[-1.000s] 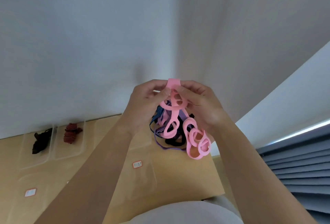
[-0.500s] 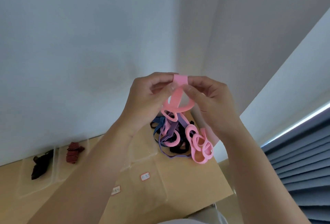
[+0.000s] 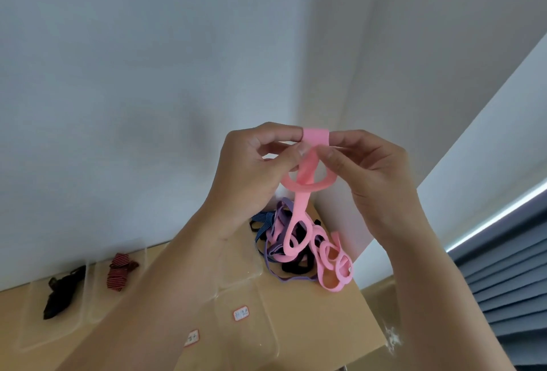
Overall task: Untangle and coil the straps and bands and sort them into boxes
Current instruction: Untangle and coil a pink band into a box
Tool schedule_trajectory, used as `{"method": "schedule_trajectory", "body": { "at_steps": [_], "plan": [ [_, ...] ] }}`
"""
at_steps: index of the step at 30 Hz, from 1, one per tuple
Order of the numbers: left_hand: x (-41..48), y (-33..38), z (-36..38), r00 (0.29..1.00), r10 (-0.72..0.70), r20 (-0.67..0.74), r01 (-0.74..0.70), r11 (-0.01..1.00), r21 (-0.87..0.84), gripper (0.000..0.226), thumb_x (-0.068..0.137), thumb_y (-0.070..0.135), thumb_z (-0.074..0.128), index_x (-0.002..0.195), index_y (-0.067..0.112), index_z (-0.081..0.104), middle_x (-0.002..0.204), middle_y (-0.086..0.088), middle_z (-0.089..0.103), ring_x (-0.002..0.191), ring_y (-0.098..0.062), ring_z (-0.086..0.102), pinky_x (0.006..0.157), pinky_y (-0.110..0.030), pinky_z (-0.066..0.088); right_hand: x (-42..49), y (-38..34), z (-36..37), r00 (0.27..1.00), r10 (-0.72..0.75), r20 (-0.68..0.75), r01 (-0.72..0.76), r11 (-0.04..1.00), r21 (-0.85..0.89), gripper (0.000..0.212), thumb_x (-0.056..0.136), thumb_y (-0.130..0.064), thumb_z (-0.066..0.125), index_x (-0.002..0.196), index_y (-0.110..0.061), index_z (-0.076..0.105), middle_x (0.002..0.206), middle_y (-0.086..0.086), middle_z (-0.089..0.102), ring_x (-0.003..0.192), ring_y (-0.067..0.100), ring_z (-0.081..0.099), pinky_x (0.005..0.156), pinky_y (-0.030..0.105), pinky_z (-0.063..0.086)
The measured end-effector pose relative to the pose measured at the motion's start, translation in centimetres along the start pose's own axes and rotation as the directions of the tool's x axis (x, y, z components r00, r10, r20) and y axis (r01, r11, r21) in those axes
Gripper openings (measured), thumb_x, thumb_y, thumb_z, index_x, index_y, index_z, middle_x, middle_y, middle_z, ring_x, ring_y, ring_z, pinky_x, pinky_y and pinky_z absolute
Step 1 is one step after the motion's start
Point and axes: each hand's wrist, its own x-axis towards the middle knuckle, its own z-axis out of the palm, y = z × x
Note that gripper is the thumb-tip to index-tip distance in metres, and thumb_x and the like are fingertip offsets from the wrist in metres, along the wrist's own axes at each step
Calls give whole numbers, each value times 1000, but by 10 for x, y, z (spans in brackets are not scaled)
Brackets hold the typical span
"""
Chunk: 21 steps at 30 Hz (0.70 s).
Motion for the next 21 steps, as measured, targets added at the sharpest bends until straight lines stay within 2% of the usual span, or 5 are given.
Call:
{"method": "schedule_trajectory", "body": {
  "at_steps": [4,9,13,16,21],
  "plan": [
    [0,7,-6,999,3,-39,-3,1000,-6,15,89,9,77,103,11,79,92,-5,79,89,-27,75,84,-55,59,6,-3,7,999,-35,-22,36,999,16,16,80,-12,78,94,-10,71,90,7,75,82,18,71,74,26,52],
    [-2,14,-11,997,-11,-73,10,1000,-22,15,88,6,78,101,11,80,89,-6,79,85,-27,76,84,-53,60,9,-6,13,1000,-22,-13,23,999,26,31,74,-18,78,104,-11,71,96,14,72,83,17,69,78,25,53],
    [-3,14,-12,997,-11,-74,7,999,-51,15,86,4,78,100,9,79,90,-7,79,83,-30,76,81,-54,61,6,-8,13,999,-27,42,25,999,40,25,79,-14,75,103,-7,73,94,9,77,81,18,73,76,25,54],
    [-5,16,-10,997,-10,-80,6,999,-47,14,84,4,79,98,7,79,89,-6,79,80,-29,77,77,-53,62,6,-7,11,998,-35,55,33,999,33,15,86,-4,72,100,-7,73,91,8,77,81,19,72,76,26,54],
    [-7,18,-7,995,-9,-101,4,999,-48,16,81,6,81,91,18,78,88,-4,79,80,-29,76,77,-53,62,7,-8,10,997,-46,68,46,999,12,8,89,0,70,94,-7,72,84,4,74,75,14,68,73,22,51]
  ]
}}
